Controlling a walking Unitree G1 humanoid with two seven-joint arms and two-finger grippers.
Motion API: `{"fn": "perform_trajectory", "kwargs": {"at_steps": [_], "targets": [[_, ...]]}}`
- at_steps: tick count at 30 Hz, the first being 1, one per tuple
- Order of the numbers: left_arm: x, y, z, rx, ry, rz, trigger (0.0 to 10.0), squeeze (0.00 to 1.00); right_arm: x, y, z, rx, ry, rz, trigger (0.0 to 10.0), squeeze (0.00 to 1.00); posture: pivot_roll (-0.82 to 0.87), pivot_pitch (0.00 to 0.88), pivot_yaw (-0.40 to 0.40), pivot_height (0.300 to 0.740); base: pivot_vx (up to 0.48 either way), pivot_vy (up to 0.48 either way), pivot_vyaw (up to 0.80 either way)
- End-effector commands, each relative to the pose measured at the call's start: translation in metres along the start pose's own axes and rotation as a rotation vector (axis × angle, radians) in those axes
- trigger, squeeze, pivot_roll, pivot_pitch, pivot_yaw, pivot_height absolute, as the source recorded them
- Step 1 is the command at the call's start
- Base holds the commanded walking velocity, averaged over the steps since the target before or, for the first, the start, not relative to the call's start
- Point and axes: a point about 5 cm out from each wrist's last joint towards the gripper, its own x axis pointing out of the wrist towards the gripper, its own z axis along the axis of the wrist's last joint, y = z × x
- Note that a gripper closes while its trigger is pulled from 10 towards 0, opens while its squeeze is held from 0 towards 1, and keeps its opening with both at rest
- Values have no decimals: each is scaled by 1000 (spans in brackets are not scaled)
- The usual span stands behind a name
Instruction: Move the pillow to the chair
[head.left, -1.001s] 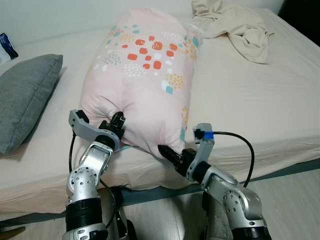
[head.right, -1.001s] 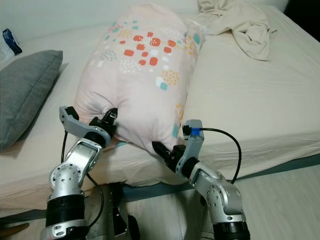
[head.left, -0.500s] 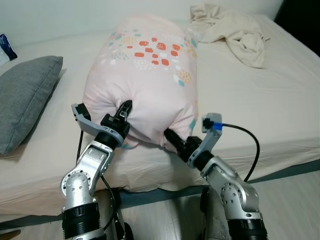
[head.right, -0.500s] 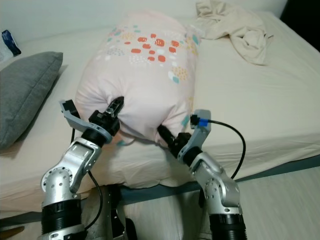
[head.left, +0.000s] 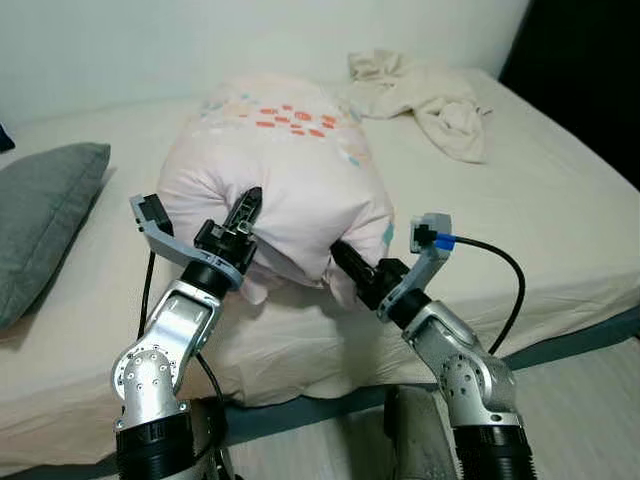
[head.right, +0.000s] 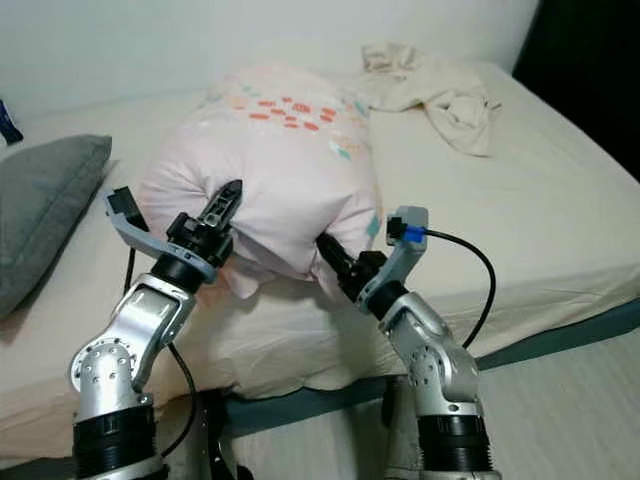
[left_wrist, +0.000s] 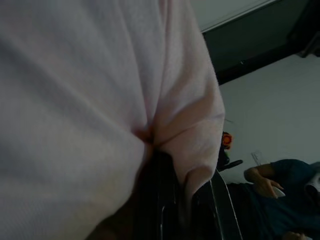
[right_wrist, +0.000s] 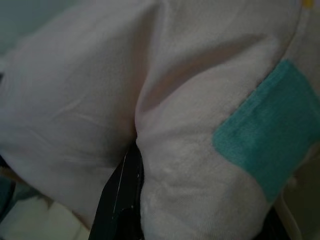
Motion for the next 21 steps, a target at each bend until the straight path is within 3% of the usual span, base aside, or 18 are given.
{"fn": "perform_trajectory", "kwargs": {"at_steps": [1, 13, 21], "targets": [[-11, 1, -11, -5, 33, -33, 0, 0, 9, 8, 5, 1, -32, 50, 0, 0, 4, 47, 44, 573, 0, 0, 0], [2, -12, 3, 68, -9, -114, 0, 0, 22, 16, 19, -27, -75, 104, 0, 0, 6, 21, 30, 628, 0, 0, 0], [-4, -1, -9, 138, 51, -79, 0, 0, 19, 9, 6, -39, -28, 75, 0, 0, 1, 14, 27, 663, 0, 0, 0]]}}
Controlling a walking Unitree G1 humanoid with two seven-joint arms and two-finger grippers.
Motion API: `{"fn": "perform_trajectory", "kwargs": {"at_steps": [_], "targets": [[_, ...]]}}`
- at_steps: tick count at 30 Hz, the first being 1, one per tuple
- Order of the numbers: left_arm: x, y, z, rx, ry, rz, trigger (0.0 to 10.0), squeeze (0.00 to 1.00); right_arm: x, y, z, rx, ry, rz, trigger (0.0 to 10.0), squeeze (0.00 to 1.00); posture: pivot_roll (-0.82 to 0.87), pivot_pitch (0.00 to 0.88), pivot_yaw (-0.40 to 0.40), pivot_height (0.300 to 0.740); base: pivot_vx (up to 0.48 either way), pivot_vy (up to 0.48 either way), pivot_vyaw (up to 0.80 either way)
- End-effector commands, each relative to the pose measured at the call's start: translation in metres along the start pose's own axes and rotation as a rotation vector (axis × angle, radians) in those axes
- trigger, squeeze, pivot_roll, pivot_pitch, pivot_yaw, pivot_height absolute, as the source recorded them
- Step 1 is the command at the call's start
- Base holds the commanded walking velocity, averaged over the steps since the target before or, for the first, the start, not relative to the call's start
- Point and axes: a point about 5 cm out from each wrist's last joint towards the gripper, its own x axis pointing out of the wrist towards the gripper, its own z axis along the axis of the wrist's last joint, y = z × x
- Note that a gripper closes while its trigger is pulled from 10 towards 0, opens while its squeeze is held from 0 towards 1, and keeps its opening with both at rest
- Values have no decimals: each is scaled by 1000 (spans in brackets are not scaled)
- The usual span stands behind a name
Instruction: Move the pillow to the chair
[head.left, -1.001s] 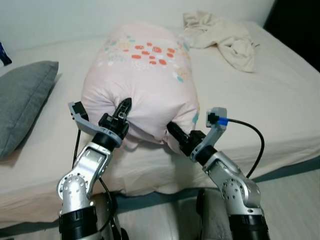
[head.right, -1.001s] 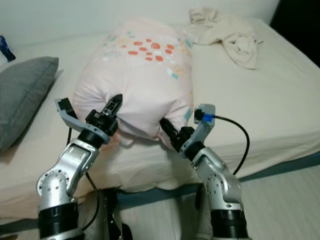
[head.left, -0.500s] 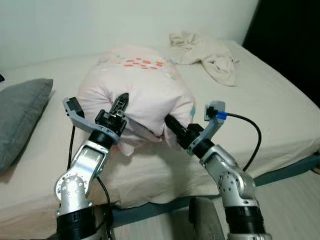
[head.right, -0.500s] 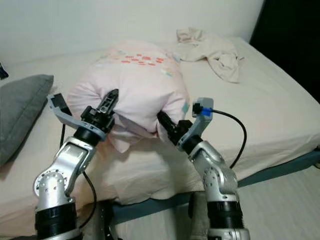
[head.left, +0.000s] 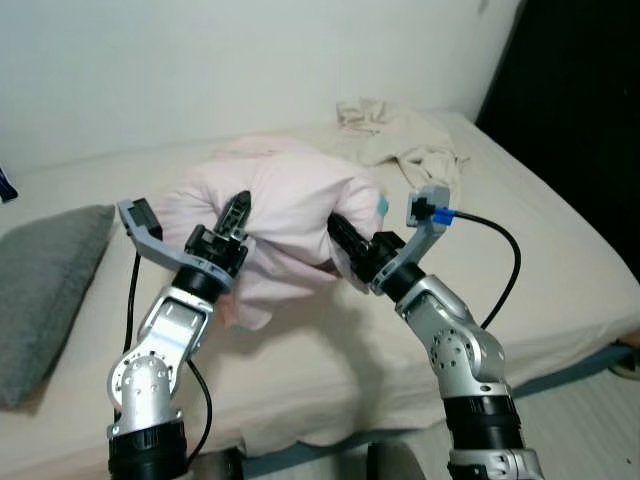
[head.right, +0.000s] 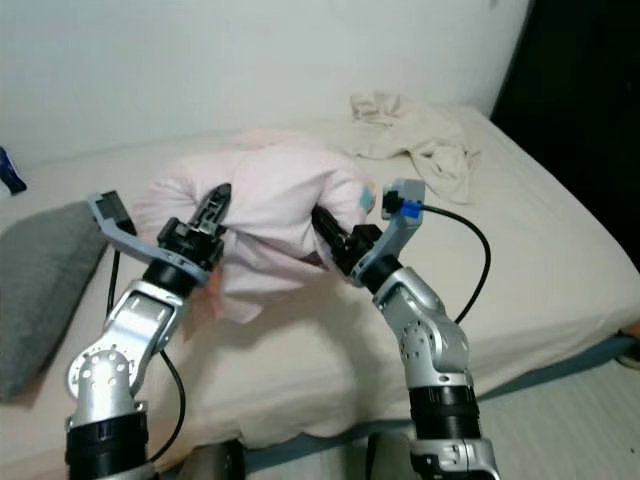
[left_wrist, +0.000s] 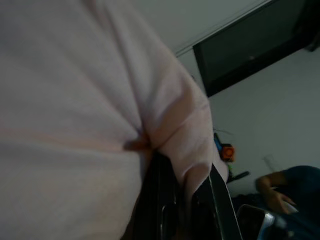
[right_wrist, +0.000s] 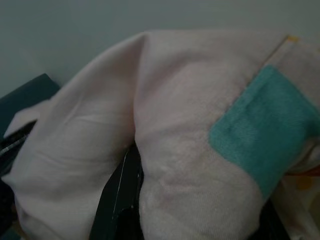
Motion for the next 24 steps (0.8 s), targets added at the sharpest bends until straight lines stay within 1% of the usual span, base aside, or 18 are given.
{"fn": "perform_trajectory", "kwargs": {"at_steps": [1, 6, 8, 9, 10, 11, 13, 14, 15, 16, 18, 22, 23, 24], "targets": [[2, -11, -10, 4, 45, -93, 0, 0, 3, 6, -8, 0, 27, 31, 0, 0, 0, 12, 26, 668, 0, 0, 0], [-4, -1, -13, 13, 61, -59, 0, 0, -1, 3, -18, -15, 66, 15, 0, 0, -5, 10, 23, 693, 0, 0, 0], [-8, 4, -14, 23, 71, -40, 0, 0, -3, 2, -24, -35, 98, 9, 0, 0, -5, 8, 22, 703, 0, 0, 0], [-12, 10, -16, 35, 82, -17, 0, 0, -6, 2, -32, -52, 126, 8, 0, 0, -7, 8, 22, 713, 0, 0, 0], [-12, 10, -16, 35, 82, -17, 0, 0, -6, 2, -32, -52, 126, 8, 0, 0, -7, 8, 22, 713, 0, 0, 0], [-15, 13, -17, 39, 87, -6, 0, 0, -8, 2, -35, -51, 135, 6, 0, 0, -7, 10, 21, 718, 0, 0, 0], [-25, 20, -20, 59, 109, 25, 0, 0, -16, 4, -45, -45, 161, 2, 0, 0, -5, 13, 18, 728, 0, 0, 0], [-25, 20, -20, 59, 109, 25, 0, 0, -16, 4, -45, -45, 161, 2, 0, 0, -5, 13, 18, 728, 0, 0, 0], [-35, 23, -23, 75, 131, 43, 0, 0, -25, 6, -53, -32, 175, -6, 0, 0, -1, 16, 14, 738, 0, 0, 0], [-39, 22, -24, 82, 138, 47, 0, 0, -29, 7, -55, -24, 173, -12, 0, 0, 3, 19, 10, 740, 0, 0, 0], [-41, 22, -25, 87, 142, 49, 0, 0, -31, 7, -56, -18, 171, -15, 0, 0, 3, 19, 10, 740, 0, 0, 0], [-58, 19, -30, 111, 159, 75, 0, 0, -50, 8, -57, 3, 148, -62, 0, 0, 8, 24, 3, 740, 0, 0, 0], [-61, 19, -31, 120, 165, 81, 0, 0, -54, 7, -57, 1, 145, -70, 0, 0, 8, 24, 3, 740, 0, 0, 0], [-61, 19, -31, 120, 165, 81, 0, 0, -54, 7, -57, 1, 145, -70, 0, 0, 8, 24, 3, 740, 0, 0, 0]]}}
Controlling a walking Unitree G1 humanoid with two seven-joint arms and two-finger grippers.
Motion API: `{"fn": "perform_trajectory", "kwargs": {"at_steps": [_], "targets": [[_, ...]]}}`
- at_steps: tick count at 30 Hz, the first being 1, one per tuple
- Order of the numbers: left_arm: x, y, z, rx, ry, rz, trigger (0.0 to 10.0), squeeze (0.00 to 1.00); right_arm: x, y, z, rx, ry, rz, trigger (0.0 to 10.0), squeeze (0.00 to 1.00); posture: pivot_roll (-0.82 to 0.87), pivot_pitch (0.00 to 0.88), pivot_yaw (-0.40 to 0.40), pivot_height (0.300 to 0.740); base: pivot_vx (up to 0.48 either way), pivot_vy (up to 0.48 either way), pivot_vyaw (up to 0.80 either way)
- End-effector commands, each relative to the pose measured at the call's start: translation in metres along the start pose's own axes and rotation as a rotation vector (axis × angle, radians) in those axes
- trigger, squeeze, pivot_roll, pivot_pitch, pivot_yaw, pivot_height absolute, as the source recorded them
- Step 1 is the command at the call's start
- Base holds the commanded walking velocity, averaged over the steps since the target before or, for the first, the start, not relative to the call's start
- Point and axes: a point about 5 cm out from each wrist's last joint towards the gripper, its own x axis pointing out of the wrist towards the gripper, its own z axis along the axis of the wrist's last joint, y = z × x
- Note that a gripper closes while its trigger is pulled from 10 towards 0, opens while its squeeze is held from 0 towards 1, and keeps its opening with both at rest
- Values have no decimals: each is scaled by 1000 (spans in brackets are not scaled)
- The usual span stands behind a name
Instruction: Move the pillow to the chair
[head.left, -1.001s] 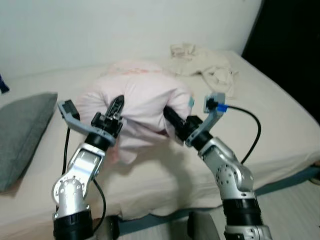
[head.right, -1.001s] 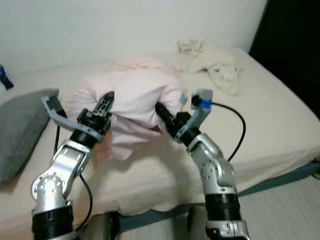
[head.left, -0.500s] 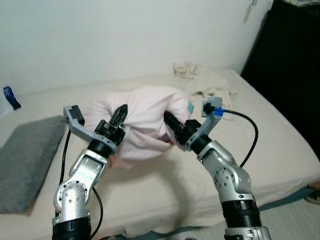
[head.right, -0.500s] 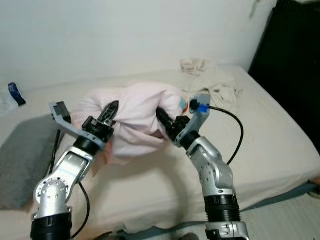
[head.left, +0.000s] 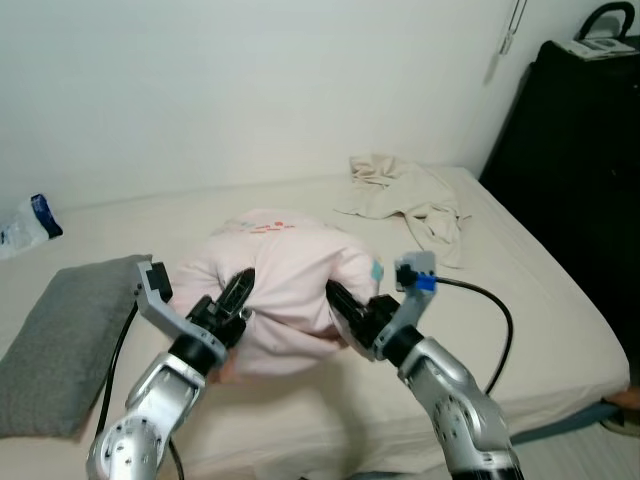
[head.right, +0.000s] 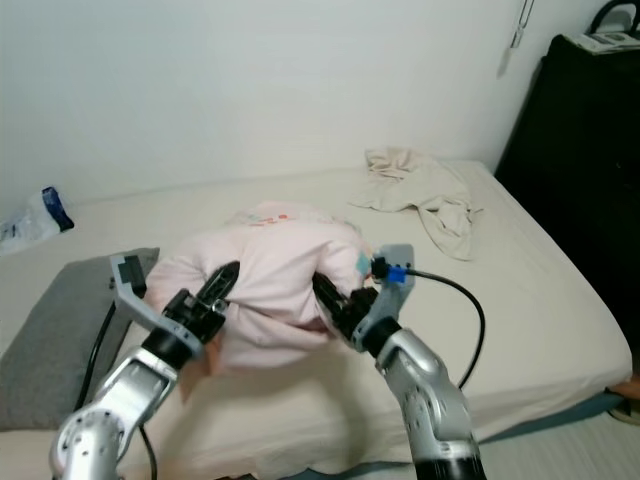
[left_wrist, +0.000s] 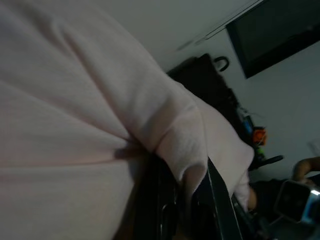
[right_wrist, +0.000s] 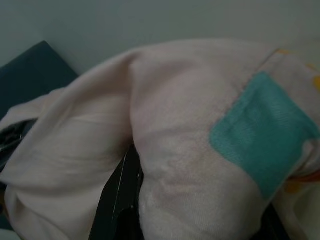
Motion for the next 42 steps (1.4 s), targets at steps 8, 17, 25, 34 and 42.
{"fn": "perform_trajectory", "kwargs": {"at_steps": [8, 17, 25, 34, 42], "targets": [[-13, -15, -18, 127, 95, -75, 0, 0, -21, 8, -2, -28, 13, 9, 10000, 0, -6, 24, -8, 740, 0, 0, 0], [4, -29, 5, 305, 5, -89, 10000, 0, -13, 20, 20, -43, -68, 77, 10000, 0, -2, 17, -7, 740, 0, 0, 666], [16, -44, 24, 329, -96, -133, 10000, 0, 1, 40, 69, -108, -244, 167, 10000, 0, 3, 12, -5, 740, 0, 0, 695], [26, -52, 27, 307, -129, -170, 10000, 0, 9, 60, 95, -147, -333, 241, 10000, 0, 3, 7, -2, 740, 0, 0, 694], [28, -55, 29, 293, -141, -178, 10000, 0, 11, 66, 100, -156, -346, 253, 10000, 0, 7, 5, -1, 740, 0, 0, 695]]}}
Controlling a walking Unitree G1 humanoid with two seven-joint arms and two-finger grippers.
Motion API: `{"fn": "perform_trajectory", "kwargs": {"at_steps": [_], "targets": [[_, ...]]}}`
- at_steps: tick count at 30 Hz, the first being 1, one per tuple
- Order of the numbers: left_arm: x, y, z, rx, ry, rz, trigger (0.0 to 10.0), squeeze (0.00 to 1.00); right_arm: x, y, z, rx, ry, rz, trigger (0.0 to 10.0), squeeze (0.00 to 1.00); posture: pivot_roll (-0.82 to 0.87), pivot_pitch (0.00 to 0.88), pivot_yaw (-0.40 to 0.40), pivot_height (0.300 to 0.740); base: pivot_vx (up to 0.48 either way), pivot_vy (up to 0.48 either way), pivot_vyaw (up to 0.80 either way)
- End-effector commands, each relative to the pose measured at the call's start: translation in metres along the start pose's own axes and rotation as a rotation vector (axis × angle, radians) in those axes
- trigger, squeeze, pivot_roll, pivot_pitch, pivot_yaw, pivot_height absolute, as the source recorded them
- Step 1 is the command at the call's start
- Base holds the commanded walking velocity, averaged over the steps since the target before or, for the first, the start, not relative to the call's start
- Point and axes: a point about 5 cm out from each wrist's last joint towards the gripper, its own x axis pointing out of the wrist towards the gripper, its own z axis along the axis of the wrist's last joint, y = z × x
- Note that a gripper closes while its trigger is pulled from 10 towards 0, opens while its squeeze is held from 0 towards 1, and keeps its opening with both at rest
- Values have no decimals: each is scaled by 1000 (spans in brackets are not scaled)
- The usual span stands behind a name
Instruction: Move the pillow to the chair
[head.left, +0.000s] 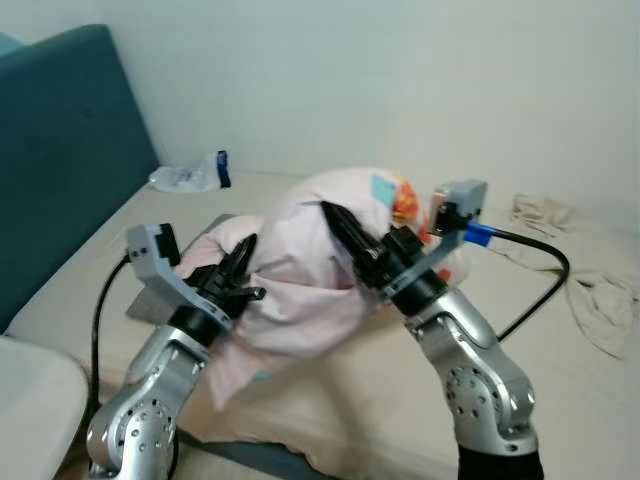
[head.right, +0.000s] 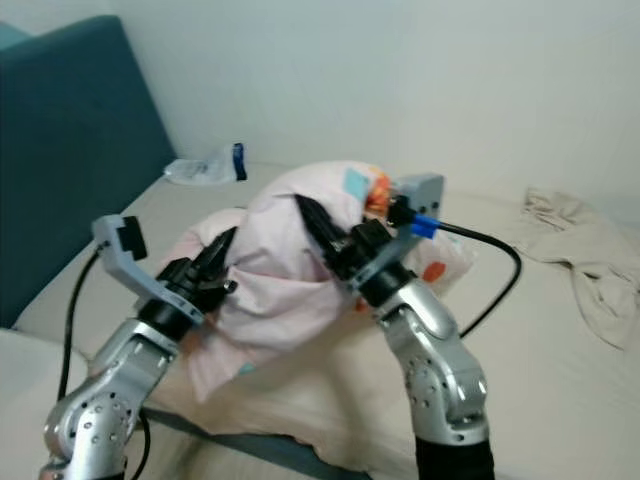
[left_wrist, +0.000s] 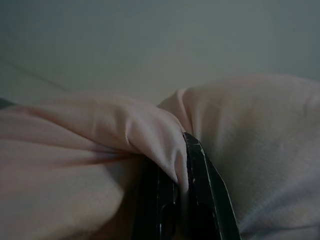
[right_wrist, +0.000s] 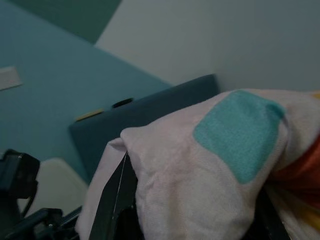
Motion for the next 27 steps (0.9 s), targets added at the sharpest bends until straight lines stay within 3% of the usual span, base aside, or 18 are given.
{"fn": "perform_trajectory", "kwargs": {"at_steps": [1, 16, 27], "targets": [[5, -10, 6, -9, -35, -61, 10000, 0, 4, 8, 4, 10, -20, 35, 10000, 0, 7, 5, -1, 740, 0, 0, 694], [10, -17, 7, -28, -58, -81, 10000, 0, 12, 14, 14, 10, -52, 73, 10000, 0, 9, 5, -8, 740, 0, 0, 695], [12, -15, 6, 13, -52, -62, 10000, 0, 12, 16, 5, 41, -26, 88, 10000, 0, 7, 7, -8, 740, 0, 0, 694]]}}
